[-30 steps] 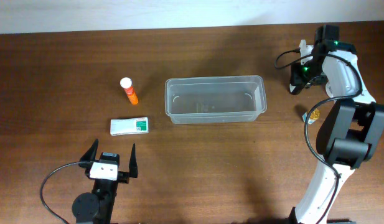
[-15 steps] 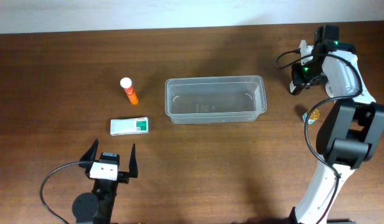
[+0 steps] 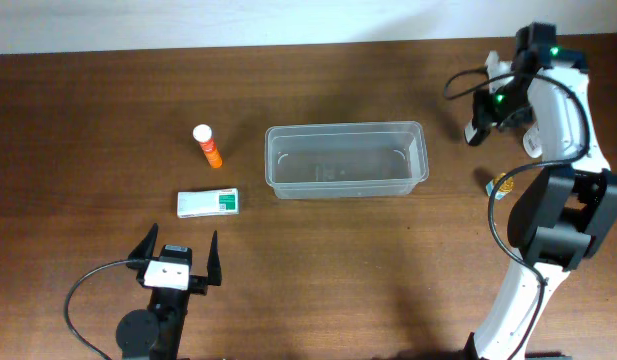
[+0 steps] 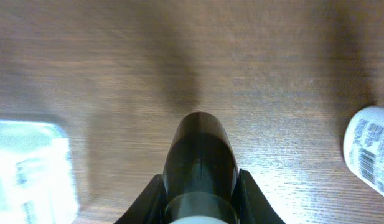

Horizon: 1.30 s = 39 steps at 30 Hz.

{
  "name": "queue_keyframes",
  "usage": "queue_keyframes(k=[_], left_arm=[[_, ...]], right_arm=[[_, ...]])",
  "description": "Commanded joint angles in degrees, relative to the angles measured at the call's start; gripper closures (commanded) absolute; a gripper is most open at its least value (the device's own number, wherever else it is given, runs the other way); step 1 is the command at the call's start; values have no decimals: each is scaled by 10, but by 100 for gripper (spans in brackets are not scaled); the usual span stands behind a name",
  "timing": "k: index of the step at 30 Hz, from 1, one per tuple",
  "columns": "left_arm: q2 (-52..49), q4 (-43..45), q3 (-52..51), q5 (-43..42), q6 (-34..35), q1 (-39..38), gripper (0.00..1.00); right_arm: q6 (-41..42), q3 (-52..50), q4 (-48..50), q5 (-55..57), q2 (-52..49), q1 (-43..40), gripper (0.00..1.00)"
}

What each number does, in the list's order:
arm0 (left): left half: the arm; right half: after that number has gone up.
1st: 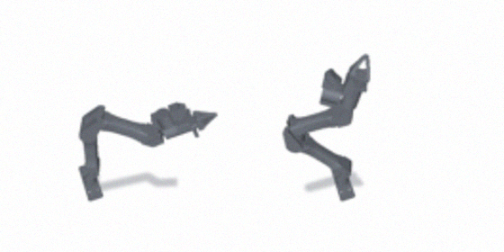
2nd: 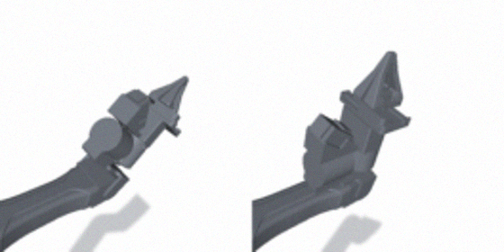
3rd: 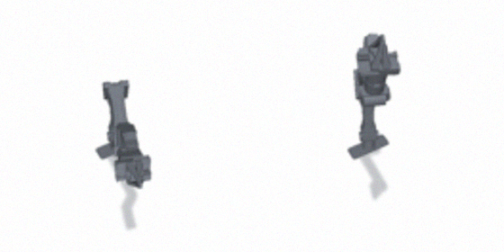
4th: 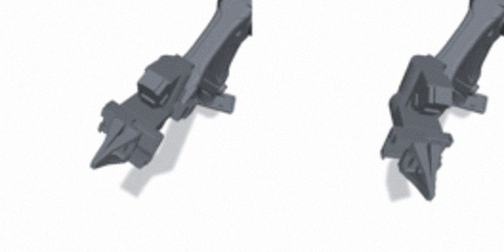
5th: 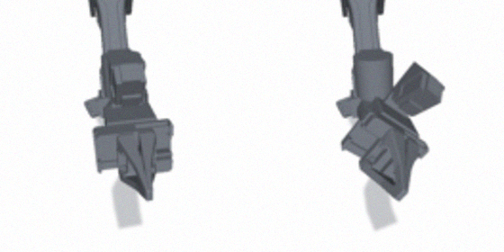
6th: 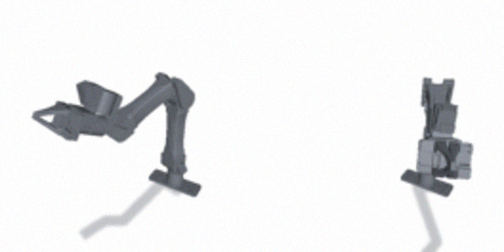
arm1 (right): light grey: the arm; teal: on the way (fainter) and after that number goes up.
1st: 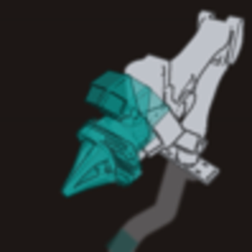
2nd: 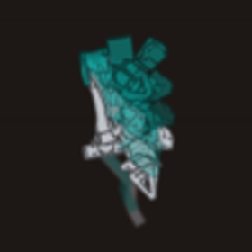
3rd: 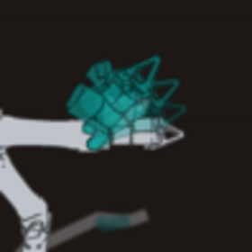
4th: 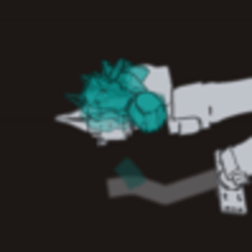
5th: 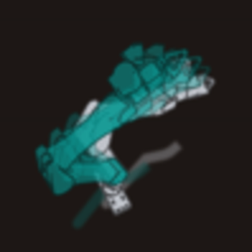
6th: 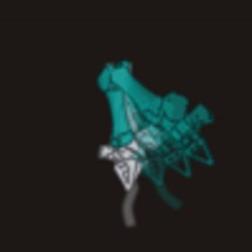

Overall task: Pack container
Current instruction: 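Lift the brown bottle and carry it over the container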

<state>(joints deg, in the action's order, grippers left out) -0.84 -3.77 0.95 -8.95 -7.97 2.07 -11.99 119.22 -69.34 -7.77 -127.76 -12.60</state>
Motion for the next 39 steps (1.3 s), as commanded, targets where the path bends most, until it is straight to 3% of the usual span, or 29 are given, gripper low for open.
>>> queue_keyframes(k=[1,13,15,27,33,39], left_arm=[[5,1,-4,2,-9,3,1],[5,1,-4,2,-9,3,0],[5,1,-4,2,-9,3,1],[5,1,-4,2,-9,3,1],[5,1,-4,2,-9,3,1],[5,1,-4,2,-9,3,1]], right_arm=[[5,76,-43,-58,11,2,78],[35,304,-280,-75,11,28,78],[47,317,-280,-75,23,37,81],[66,293,-280,-66,214,114,81],[70,203,-280,-64,340,157,81],[78,102,-280,-64,402,171,81]])
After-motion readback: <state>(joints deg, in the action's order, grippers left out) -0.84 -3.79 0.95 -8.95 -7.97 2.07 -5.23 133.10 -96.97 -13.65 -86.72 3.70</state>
